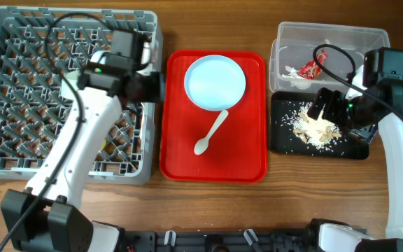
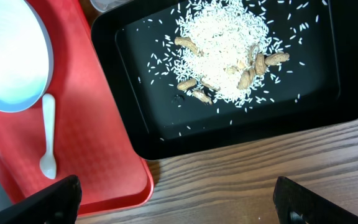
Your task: Sort waste into correct bins and load items into the dishwasher rack
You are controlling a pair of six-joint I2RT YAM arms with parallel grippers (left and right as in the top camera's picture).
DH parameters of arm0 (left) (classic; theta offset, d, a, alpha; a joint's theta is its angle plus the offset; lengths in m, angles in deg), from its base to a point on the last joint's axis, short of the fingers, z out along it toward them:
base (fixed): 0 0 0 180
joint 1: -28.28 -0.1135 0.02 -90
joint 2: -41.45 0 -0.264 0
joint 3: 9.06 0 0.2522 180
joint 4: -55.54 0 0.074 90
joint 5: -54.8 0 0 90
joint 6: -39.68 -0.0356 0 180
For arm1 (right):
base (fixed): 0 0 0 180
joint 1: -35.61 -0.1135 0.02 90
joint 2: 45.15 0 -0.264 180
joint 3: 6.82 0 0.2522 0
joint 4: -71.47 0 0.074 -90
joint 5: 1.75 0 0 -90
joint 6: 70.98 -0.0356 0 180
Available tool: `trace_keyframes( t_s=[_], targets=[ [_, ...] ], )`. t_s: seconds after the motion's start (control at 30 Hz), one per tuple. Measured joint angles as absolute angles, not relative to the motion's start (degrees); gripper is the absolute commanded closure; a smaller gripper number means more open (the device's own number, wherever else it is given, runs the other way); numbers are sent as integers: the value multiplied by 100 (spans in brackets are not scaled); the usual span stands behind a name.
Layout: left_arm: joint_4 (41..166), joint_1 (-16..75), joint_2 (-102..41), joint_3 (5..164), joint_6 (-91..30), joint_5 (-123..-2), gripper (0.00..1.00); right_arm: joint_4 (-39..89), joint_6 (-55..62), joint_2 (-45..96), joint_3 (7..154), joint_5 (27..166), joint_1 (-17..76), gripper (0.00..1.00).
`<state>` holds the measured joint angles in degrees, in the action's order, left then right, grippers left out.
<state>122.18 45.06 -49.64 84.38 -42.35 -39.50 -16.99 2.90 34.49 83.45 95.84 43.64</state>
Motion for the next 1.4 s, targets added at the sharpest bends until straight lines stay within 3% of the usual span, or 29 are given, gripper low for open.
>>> trace_keyframes(
  t_s=[0.47,0.77,0.97,1.4],
  targets=[
    [11833,6167,-6371,8427,-4235,-4190,37,-1706,290,3449,8345,9584,4364,0],
    [12120,6379,-7184,8390,-4233,-4111,36,-1706,328,3449,8345,9584,4364,0],
    [12224,6381,-7202,8198,-4235,-4107,40,-1706,334,3449,8345,9584,4364,0],
    [12235,6584,-7202,7900,-4515,-4262,36,-1712,334,3449,8345,9584,4364,0]
  ],
)
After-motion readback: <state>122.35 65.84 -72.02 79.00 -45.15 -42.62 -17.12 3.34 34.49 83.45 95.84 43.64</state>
